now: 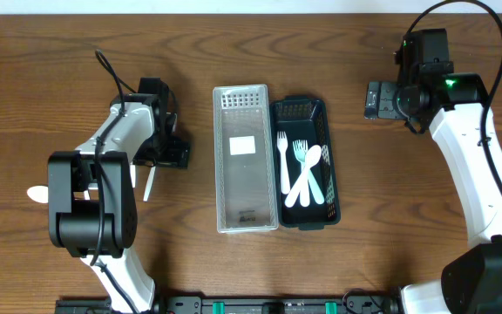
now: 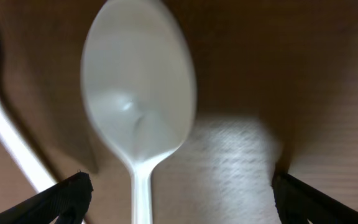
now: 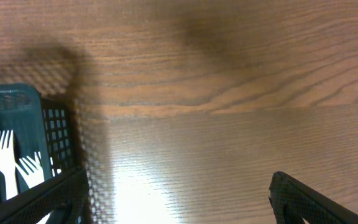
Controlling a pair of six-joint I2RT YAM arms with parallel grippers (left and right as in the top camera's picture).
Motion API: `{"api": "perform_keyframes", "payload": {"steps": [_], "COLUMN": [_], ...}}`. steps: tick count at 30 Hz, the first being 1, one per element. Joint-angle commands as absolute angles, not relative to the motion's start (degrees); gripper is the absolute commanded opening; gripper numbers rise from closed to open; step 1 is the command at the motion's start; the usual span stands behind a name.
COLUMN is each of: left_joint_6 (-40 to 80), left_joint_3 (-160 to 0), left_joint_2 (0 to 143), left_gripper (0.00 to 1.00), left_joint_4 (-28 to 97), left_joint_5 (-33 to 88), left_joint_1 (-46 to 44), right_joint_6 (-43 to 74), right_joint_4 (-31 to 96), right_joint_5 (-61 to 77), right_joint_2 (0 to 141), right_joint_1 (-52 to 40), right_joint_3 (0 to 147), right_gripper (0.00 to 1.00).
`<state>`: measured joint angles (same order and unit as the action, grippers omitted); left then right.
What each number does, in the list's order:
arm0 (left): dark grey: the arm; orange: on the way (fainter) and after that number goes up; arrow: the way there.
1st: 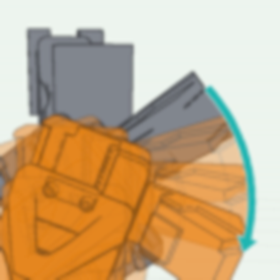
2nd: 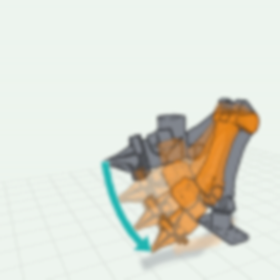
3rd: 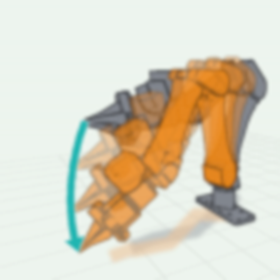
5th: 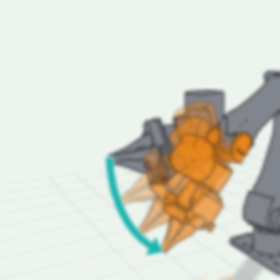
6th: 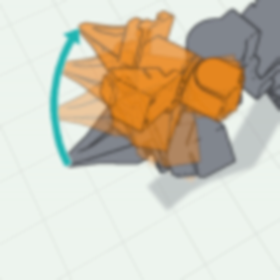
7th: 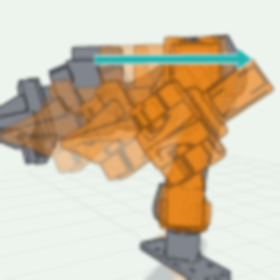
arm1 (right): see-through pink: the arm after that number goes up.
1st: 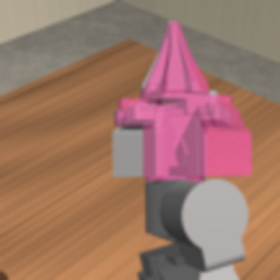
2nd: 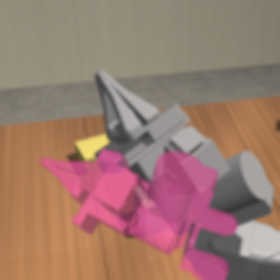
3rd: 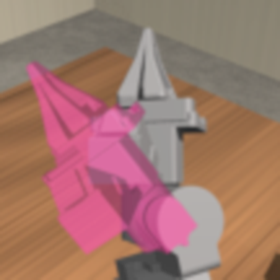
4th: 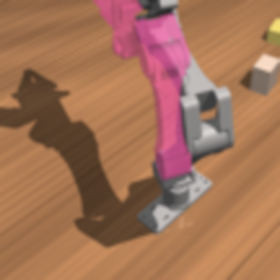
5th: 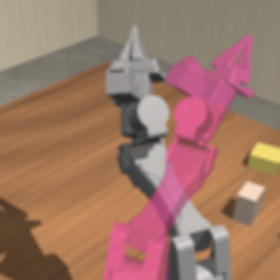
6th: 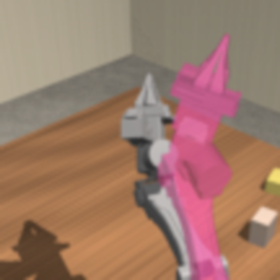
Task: Pack container
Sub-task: 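Lower the left gripper onto a white spoon and grasp it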
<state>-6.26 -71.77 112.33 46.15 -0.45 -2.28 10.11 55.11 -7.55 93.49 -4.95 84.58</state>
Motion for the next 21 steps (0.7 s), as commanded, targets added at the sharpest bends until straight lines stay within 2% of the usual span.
{"api": "perform_keyframes", "payload": {"steps": [1,11,21], "left_joint_6": [-7.51,-7.46,-7.40], "left_joint_3": [-71.48,-71.46,-71.46], "left_joint_2": [114.26,115.24,115.24], "left_gripper": [0.95,0.87,0.50], "left_joint_4": [45.23,45.60,46.35], "left_joint_5": [3.07,4.97,4.95], "left_joint_1": [-1.93,-1.32,0.05], "right_joint_6": [9.10,9.13,9.15], "right_joint_4": [55.18,56.01,56.86], "right_joint_5": [-8.16,-8.19,-8.16], "right_joint_2": [93.91,93.91,93.91], "right_joint_1": [-4.45,-4.36,-4.34], "right_joint_3": [84.58,84.58,84.58], "right_gripper": [0.96,0.95,0.94]}}
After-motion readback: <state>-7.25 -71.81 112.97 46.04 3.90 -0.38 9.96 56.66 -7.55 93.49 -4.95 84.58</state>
